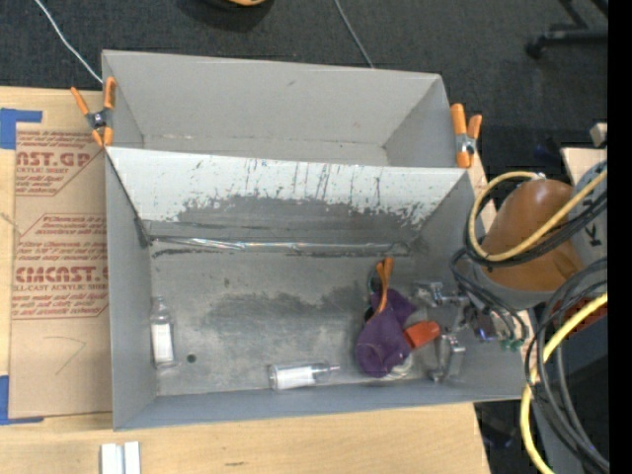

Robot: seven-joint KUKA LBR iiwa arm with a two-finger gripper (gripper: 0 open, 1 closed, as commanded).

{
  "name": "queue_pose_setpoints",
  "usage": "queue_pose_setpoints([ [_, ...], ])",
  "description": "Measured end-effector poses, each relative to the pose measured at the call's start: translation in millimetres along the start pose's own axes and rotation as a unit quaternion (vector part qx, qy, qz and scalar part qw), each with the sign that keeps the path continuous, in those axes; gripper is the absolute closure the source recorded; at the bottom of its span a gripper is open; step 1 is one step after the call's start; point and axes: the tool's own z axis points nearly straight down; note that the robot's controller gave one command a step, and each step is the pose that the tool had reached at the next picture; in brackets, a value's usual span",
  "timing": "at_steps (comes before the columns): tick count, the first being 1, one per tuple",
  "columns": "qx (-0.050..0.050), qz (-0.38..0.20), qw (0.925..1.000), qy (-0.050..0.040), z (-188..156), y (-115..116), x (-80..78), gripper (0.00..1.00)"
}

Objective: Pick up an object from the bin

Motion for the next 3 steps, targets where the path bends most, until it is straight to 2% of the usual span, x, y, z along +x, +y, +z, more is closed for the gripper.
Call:
queue_pose_setpoints([
  [1, 0.001, -0.042, 0.9991, -0.0026, 0.3, -2.0, -7.1, 0.00],
  [2, -0.001, 0.000, 1.0000, -0.0001, 0.6, 1.0, -0.2, 1.00],
  [3, -0.001, 0.000, 1.0000, 0.0000, 0.5, 1.0, -0.2, 1.00],
])
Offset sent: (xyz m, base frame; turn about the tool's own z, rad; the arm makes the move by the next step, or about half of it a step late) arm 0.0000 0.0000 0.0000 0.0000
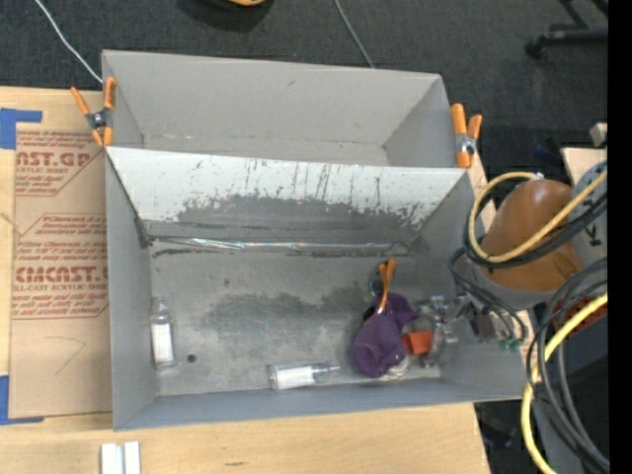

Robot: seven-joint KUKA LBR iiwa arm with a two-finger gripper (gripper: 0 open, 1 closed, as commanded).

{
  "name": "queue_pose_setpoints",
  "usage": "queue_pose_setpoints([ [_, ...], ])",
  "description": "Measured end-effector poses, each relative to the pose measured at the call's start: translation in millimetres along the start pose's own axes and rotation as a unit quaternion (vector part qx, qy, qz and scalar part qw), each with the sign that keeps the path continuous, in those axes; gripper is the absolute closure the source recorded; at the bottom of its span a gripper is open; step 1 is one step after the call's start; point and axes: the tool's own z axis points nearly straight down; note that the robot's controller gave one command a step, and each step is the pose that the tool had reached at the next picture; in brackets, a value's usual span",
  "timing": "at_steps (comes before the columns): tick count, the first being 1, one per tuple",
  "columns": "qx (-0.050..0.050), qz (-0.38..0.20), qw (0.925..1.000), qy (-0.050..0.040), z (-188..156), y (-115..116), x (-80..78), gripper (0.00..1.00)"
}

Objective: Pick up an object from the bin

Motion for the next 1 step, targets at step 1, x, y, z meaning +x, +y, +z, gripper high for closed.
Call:
queue_pose_setpoints([
  [1, -0.001, 0.000, 1.0000, 0.0019, -4.5, 0.5, 1.1, 1.00],
])
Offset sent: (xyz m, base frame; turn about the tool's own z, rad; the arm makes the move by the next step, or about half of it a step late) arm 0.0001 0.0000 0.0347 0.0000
